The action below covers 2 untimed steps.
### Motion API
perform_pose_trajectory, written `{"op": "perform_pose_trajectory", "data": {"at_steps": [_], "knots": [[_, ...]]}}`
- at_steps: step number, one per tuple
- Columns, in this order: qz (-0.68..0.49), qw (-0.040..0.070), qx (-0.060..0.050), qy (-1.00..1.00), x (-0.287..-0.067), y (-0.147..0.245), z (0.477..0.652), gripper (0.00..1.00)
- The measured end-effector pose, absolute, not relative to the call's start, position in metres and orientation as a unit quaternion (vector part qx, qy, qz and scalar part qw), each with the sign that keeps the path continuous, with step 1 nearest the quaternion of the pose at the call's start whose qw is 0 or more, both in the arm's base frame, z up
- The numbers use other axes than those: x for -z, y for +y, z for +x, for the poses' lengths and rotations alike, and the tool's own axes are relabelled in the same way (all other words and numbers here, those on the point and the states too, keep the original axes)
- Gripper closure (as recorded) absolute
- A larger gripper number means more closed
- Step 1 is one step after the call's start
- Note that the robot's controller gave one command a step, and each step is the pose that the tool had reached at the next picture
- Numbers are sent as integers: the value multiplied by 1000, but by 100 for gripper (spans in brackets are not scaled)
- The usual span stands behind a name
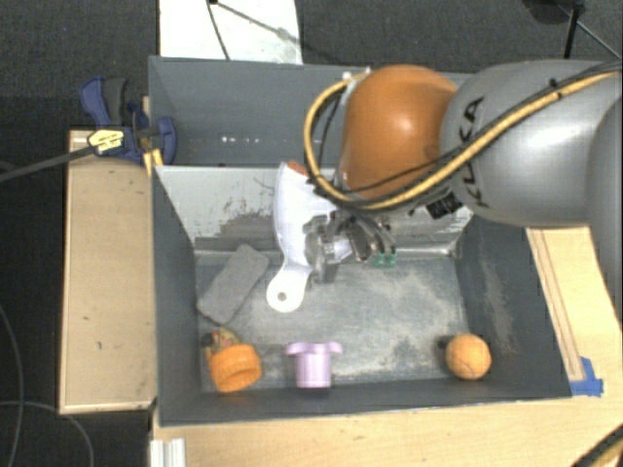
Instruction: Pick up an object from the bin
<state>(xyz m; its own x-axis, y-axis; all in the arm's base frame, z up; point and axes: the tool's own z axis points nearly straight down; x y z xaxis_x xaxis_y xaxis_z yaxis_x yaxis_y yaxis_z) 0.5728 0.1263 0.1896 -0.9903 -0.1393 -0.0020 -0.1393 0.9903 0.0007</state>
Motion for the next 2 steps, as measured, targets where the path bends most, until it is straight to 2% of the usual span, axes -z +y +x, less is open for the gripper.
{"op": "perform_pose_trajectory", "data": {"at_steps": [1, 2], "knots": [[-69, 1, -1, 998, -190, 126, 573, 100], [-66, -1, 0, 998, -231, 123, 576, 100]]}}
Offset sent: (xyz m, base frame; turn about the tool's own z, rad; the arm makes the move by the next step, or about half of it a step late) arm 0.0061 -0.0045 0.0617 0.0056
